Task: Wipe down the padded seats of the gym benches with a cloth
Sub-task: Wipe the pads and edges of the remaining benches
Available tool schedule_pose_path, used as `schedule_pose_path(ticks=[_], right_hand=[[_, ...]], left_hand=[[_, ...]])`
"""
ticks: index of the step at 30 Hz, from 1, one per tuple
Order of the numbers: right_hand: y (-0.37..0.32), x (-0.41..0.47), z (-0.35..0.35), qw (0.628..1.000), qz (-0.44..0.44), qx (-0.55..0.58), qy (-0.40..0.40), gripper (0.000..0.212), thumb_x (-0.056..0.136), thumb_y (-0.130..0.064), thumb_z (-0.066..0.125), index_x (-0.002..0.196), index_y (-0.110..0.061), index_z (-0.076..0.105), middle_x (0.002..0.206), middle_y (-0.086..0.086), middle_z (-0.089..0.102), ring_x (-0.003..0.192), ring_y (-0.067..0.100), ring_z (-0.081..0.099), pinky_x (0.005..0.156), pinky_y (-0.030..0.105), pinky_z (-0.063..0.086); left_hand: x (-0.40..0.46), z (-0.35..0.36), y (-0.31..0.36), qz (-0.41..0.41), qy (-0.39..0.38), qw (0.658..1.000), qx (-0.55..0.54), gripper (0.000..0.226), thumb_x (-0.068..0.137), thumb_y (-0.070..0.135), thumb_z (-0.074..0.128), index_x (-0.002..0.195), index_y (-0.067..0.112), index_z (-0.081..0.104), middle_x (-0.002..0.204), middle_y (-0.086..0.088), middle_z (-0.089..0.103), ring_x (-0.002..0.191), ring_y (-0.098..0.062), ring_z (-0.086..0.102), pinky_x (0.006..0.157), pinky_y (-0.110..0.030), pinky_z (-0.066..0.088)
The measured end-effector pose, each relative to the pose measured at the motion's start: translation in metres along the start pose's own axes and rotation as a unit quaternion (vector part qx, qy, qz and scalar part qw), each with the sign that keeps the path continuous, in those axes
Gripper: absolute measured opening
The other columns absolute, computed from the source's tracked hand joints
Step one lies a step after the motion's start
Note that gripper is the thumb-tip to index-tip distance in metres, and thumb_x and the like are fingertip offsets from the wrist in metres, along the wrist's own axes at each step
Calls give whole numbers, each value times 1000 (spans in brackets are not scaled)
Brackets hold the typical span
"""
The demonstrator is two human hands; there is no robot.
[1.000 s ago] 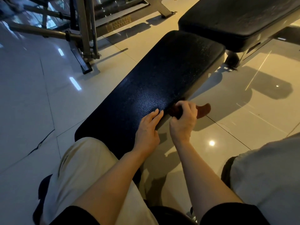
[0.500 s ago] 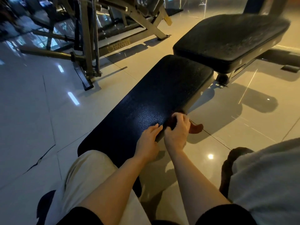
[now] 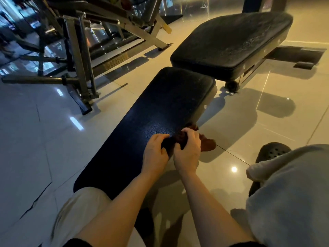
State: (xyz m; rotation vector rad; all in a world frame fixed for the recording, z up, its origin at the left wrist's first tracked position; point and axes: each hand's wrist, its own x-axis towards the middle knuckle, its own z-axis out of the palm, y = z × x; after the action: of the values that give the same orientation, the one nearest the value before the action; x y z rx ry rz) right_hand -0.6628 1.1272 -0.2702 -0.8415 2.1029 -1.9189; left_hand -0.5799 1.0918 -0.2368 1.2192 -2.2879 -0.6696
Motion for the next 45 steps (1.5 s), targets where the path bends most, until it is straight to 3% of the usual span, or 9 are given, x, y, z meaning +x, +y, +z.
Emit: schedule_pose_path(ticks=[5, 8, 11, 17, 30, 34, 39, 43, 45], right_hand=[[15, -8, -8, 996, -23, 1, -90, 32, 68, 7, 64, 87, -19, 61, 92, -10, 53, 91, 13, 52, 77, 20, 39], [12, 20, -22, 999, -36, 11, -34, 33, 68, 10, 64, 90, -15, 63, 90, -7, 54, 87, 15, 53, 75, 19, 41], [9, 65, -33, 999, -31, 3, 32, 36, 75, 8, 65, 105, -12, 62, 103, -3, 57, 101, 17, 54, 88, 23, 44], [25, 93, -31, 999, -20, 11, -41, 52, 88, -1, 63, 137, -11, 50, 134, 5, 56, 129, 15, 48, 112, 29, 35], [34, 120, -62, 986, -21, 66, -153, 49, 88, 0, 63, 130, -23, 51, 115, -15, 52, 114, -12, 38, 96, -7, 20], [47, 92, -67, 965, -32, 57, -255, 42, 85, -1, 64, 122, -19, 60, 114, -7, 63, 110, 5, 55, 103, 27, 43], [33, 123, -67, 982, 4, 109, -152, 54, 89, 2, 59, 138, -16, 49, 127, -11, 50, 122, -1, 41, 106, 1, 23], [28, 119, -65, 971, -47, 114, -204, 42, 85, 5, 59, 121, -17, 55, 116, -6, 59, 114, 1, 53, 107, 24, 39], [33, 103, -71, 958, -74, 118, -249, 41, 84, 7, 60, 111, -24, 54, 111, -10, 59, 108, -6, 52, 101, 18, 41]], left_hand=[[15, 12, 13, 14, 21, 1000, 2, 37, 92, -1, 51, 126, 13, 56, 125, -4, 56, 117, -15, 52, 98, -27, 43], [26, 22, 28, 26, 32, 999, -23, 37, 93, 0, 52, 127, 13, 55, 126, -4, 56, 117, -15, 52, 101, -33, 45], [37, 34, 43, 33, 46, 998, -32, 40, 94, 3, 52, 133, 12, 52, 132, -2, 54, 122, -13, 50, 104, -31, 42], [42, 62, 59, -18, 36, 999, 30, 48, 100, 9, 43, 146, 20, 36, 153, 3, 34, 142, -11, 27, 116, -41, 28], [47, 70, 103, -137, 43, 981, 131, 55, 97, 6, 46, 148, 22, 32, 157, 4, 26, 146, -13, 19, 118, -41, 26], [49, 72, 112, -169, 30, 973, 153, 55, 98, 10, 47, 149, 21, 30, 157, 1, 26, 145, -18, 22, 116, -42, 29], [48, 69, 116, -173, 15, 973, 151, 63, 95, 2, 49, 151, 21, 27, 159, 4, 21, 146, -15, 20, 116, -40, 30], [47, 69, 113, -171, 14, 976, 131, 61, 97, 6, 48, 151, 23, 26, 159, 5, 20, 146, -16, 19, 117, -42, 28], [46, 71, 110, -175, 15, 978, 117, 60, 98, 7, 46, 151, 25, 25, 160, 5, 18, 147, -17, 14, 118, -44, 24]])
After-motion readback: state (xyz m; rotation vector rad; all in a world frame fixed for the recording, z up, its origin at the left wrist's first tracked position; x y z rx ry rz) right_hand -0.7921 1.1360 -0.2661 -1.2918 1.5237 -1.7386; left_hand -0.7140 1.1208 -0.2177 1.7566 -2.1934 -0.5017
